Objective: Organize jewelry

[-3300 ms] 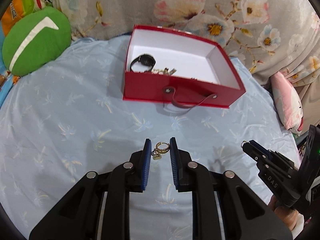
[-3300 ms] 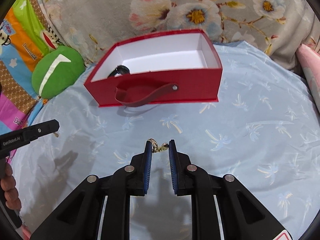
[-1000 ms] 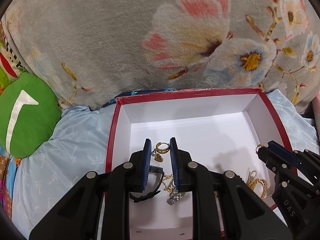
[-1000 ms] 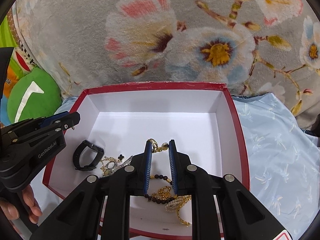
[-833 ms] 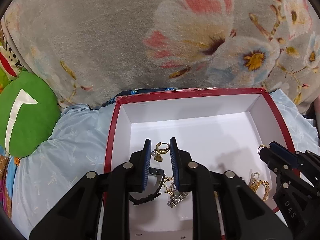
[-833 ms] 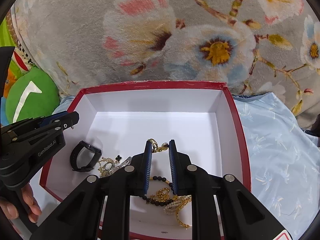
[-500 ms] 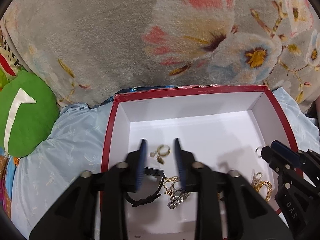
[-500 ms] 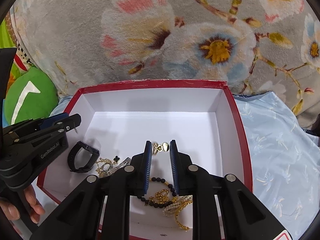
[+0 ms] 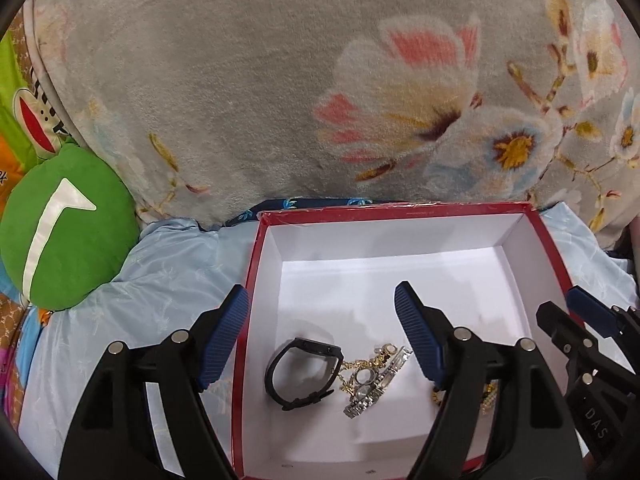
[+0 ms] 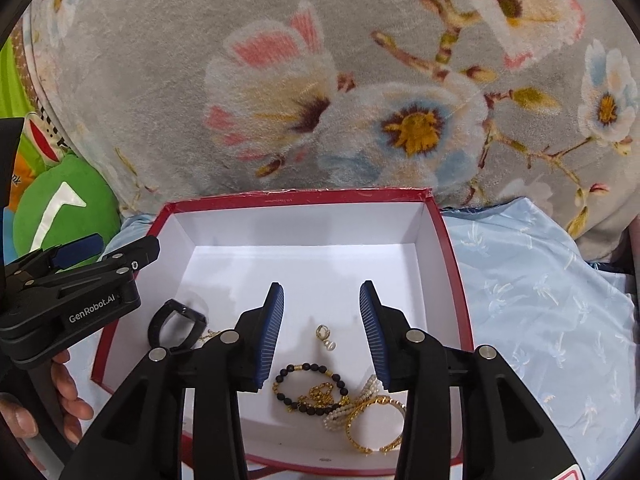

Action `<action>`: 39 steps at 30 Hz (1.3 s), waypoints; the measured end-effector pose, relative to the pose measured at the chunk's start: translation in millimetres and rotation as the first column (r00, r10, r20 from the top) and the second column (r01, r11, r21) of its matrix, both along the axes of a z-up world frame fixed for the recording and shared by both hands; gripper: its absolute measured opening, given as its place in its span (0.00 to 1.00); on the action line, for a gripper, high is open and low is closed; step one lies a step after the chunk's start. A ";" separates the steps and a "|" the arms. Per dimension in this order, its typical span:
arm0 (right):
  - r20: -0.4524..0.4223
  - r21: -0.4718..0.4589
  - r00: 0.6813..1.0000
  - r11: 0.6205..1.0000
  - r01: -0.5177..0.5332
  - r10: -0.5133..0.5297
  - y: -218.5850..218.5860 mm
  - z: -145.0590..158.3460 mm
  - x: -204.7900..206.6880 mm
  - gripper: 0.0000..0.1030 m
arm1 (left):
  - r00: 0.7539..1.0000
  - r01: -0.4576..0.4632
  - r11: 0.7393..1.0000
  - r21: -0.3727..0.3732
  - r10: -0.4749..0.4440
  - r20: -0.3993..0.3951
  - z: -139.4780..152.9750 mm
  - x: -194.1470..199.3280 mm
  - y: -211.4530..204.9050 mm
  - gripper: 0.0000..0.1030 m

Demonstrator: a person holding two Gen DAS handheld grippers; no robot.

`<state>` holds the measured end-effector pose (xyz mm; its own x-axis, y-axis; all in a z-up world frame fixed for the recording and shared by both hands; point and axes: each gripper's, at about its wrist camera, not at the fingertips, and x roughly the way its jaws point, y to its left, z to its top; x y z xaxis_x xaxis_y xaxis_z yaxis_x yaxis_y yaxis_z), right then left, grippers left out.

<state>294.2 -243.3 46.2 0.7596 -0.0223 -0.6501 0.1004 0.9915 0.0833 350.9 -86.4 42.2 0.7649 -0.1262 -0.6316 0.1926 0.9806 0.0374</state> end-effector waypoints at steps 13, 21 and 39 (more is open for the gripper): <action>0.060 -0.033 0.998 0.999 0.036 -0.034 12.7 21.9 -70.1 0.74 | 1.000 -0.010 1.000 -0.003 0.010 0.027 21.6 -62.9 18.8 0.84; 0.060 -0.060 0.995 0.995 0.080 -0.077 23.8 19.3 -119.9 0.85 | 0.999 -0.031 0.999 0.026 0.031 0.017 10.9 -108.9 30.9 0.87; -0.005 -0.064 0.995 0.993 0.097 -0.097 45.1 -12.1 -180.0 0.85 | 0.994 -0.063 0.997 0.040 0.066 -0.082 -38.3 -171.5 44.0 0.89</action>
